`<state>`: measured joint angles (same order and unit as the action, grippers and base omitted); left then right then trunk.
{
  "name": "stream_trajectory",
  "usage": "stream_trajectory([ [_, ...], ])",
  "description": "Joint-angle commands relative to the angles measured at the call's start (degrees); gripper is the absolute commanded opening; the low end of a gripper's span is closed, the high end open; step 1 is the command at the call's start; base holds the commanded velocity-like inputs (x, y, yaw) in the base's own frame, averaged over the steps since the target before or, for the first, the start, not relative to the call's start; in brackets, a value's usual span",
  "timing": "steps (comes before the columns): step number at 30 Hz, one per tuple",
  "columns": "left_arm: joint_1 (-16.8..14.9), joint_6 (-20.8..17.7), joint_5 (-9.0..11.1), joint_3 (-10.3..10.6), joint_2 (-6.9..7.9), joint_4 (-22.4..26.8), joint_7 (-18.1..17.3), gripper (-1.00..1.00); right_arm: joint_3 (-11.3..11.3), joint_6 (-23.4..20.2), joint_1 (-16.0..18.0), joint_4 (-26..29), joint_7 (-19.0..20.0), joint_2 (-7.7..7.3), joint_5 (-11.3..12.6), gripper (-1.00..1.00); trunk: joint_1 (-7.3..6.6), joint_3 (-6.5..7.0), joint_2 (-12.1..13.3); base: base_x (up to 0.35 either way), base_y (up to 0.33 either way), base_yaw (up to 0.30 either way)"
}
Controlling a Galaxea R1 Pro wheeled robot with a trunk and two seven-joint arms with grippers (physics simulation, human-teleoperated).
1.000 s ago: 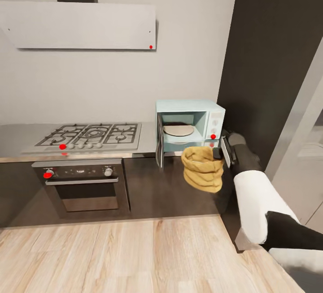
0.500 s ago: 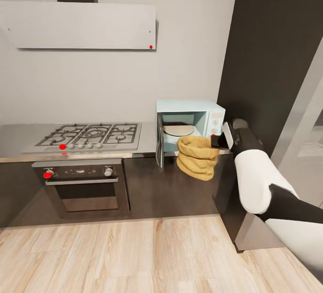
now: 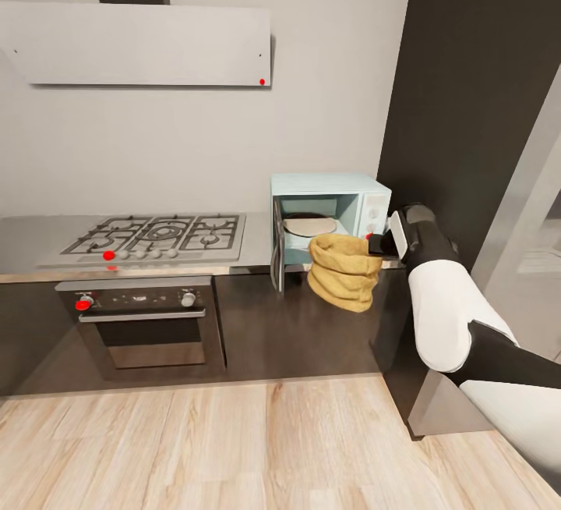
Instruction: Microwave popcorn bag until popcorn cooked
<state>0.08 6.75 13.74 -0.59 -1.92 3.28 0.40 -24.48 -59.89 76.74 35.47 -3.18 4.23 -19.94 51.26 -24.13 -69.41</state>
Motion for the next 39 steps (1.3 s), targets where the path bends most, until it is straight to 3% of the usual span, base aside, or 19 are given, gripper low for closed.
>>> stream_trajectory([
  [1,0.0,0.1,0.2,0.0,-0.01,0.1,0.1,1.0,-0.3,-0.1,0.1,0.9,-0.3,0.08,0.3,-1.0,0.0,-0.06,0.0,0.0,0.0,0.0],
  [5,0.0,0.1,0.2,0.0,-0.01,0.1,0.1,1.0,-0.1,-0.1,0.1,4.2,-0.3,0.07,0.3,-1.0,0.0,-0.06,0.0,0.0,0.0,0.0],
  [18,0.0,0.1,0.2,-0.1,-0.19,0.1,0.1,1.0,0.0,-0.1,0.0,4.6,-0.3,0.29,0.3,-1.0,0.0,-0.06,0.0,0.0,0.0,0.0],
  [23,0.0,0.1,0.2,-0.1,-0.27,0.1,0.1,1.0,0.0,-0.1,0.0,4.6,-0.4,1.95,0.0,-1.0,0.0,-0.06,0.0,0.0,0.0,0.0],
  [32,0.0,0.1,0.2,0.1,-0.8,0.0,0.0,1.0,0.1,-0.1,0.0,4.7,-0.4,2.03,-0.2,-1.0,0.0,-0.06,0.0,0.058,0.0,0.0],
  [39,0.0,0.1,0.2,0.1,-0.8,0.0,0.0,1.0,3.0,-0.1,0.1,6.3,-0.4,2.01,-0.2,-1.0,0.0,-0.06,0.0,0.027,0.0,0.0],
])
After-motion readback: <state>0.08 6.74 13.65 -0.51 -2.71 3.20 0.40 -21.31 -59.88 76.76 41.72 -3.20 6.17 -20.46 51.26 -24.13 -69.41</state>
